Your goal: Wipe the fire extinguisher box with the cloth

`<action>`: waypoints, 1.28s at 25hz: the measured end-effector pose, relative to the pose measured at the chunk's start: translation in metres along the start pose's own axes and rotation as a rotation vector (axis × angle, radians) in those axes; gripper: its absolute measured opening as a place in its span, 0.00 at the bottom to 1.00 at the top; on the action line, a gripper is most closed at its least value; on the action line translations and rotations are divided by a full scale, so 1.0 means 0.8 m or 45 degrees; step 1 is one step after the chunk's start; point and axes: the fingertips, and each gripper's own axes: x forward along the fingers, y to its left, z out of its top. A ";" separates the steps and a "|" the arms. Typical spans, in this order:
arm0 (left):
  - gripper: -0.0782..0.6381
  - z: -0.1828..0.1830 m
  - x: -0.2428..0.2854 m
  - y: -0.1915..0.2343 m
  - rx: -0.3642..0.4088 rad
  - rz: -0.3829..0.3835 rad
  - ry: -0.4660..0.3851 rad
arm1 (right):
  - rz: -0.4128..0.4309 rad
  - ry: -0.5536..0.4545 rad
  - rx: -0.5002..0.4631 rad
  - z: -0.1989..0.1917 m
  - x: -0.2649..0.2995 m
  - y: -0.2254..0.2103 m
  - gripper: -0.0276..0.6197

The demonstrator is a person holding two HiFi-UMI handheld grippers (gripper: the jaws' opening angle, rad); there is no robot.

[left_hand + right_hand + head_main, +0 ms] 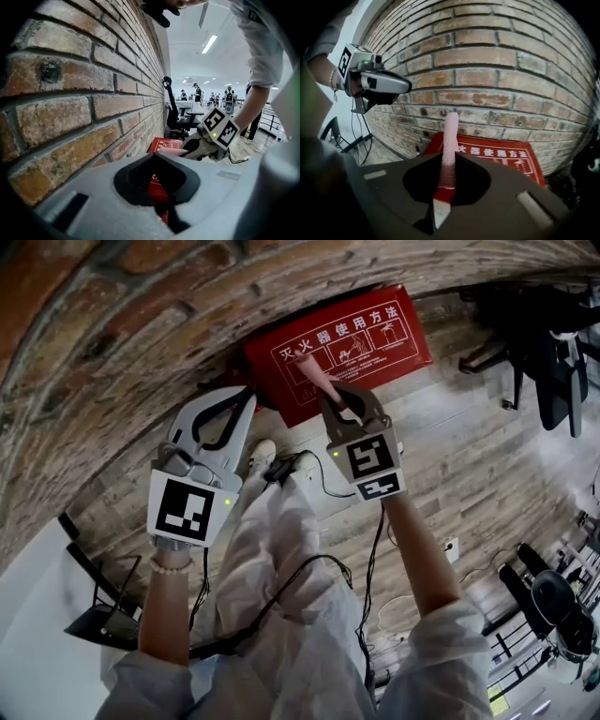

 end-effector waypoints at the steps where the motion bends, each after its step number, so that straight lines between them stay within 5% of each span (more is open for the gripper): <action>1: 0.11 0.000 0.002 -0.002 0.004 -0.006 0.002 | -0.040 -0.003 0.006 -0.002 -0.009 -0.017 0.07; 17: 0.11 0.005 0.033 -0.029 0.016 -0.048 0.026 | -0.555 0.107 0.026 -0.062 -0.104 -0.267 0.07; 32: 0.11 -0.008 0.040 -0.032 0.023 -0.049 0.063 | -0.500 0.341 0.055 -0.142 -0.050 -0.269 0.07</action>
